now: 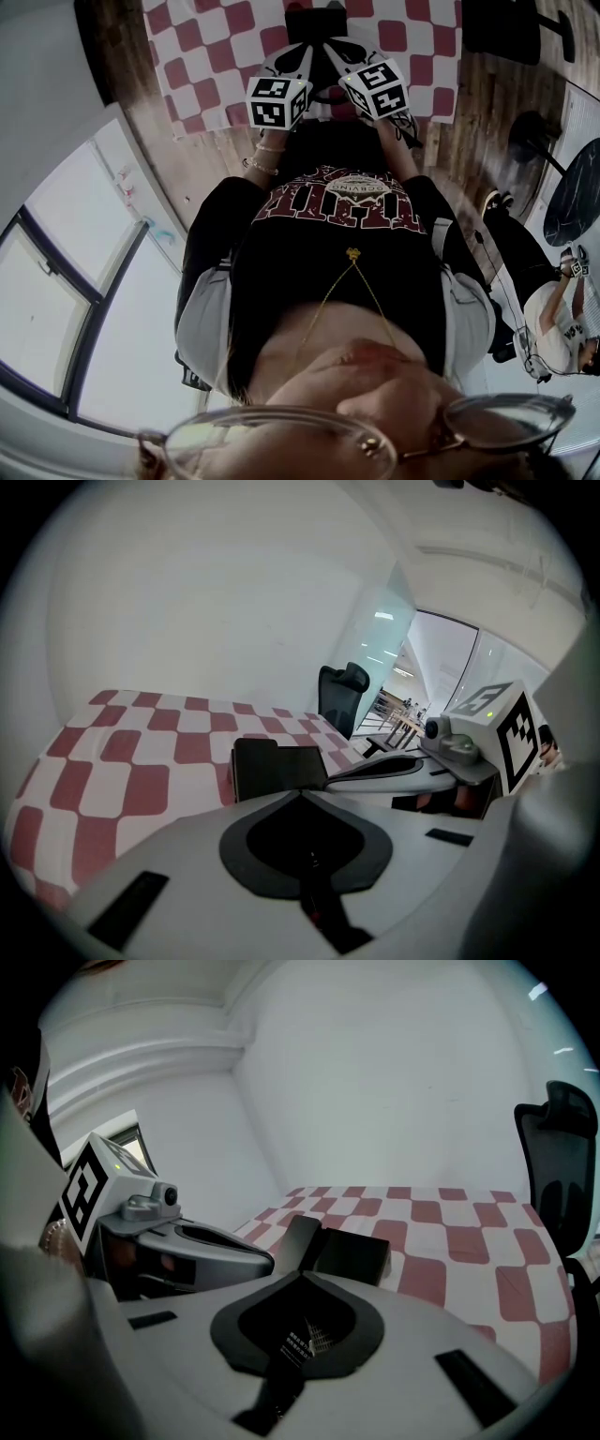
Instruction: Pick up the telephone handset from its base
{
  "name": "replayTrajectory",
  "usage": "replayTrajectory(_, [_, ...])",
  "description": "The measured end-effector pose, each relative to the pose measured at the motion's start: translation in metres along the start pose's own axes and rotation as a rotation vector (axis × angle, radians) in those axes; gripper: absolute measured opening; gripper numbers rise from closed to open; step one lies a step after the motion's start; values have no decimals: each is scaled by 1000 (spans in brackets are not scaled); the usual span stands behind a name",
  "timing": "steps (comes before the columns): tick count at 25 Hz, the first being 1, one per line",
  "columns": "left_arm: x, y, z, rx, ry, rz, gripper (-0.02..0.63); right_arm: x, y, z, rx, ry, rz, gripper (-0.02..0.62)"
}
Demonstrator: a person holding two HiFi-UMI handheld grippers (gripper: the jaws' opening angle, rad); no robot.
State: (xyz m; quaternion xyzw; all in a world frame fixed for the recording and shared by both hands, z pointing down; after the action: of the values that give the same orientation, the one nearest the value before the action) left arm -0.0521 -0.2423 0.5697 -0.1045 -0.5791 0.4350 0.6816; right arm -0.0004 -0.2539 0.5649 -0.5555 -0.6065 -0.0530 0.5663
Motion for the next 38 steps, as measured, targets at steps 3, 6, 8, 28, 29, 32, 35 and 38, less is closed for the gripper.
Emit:
replayTrajectory(3, [2,-2,0,0,2,6,0,4,-1,-2,3,-2,11,20])
replayTrajectory(6, [5,-4,0,-2,1,15,0,9,-1,-2,5,-4,22,20])
replayTrajectory(8, [8,-5,0,-5,-5,22,0,13,-2,-3,6,-5,28,20])
replayTrajectory(28, [33,9,37,79,-76,116,0,26,-4,-5,2,-3,66,20])
replayTrajectory(29, [34,9,39,82,-81,122,0,26,-4,-5,3,-4,67,20])
replayTrajectory(32, [37,8,44,94,-96,129,0,28,-3,-5,6,-2,70,20])
replayTrajectory(35, [40,5,43,153,-47,139,8,27,-2,-4,8,3,70,20])
replayTrajectory(38, [44,1,45,198,7,159,44,26,-3,-3,6,3,67,20])
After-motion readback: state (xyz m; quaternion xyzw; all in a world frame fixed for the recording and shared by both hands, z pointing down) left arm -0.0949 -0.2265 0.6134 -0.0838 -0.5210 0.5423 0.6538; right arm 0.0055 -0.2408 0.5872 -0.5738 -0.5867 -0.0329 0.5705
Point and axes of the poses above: the fingertips, and each gripper's own axes: y backward along the fingers, z to its left, x out of its underside, the point moved 2 cm from there along y, backward along the fingers, and after that the axes turned 5 degrees about -x, right-handed, at the moved point
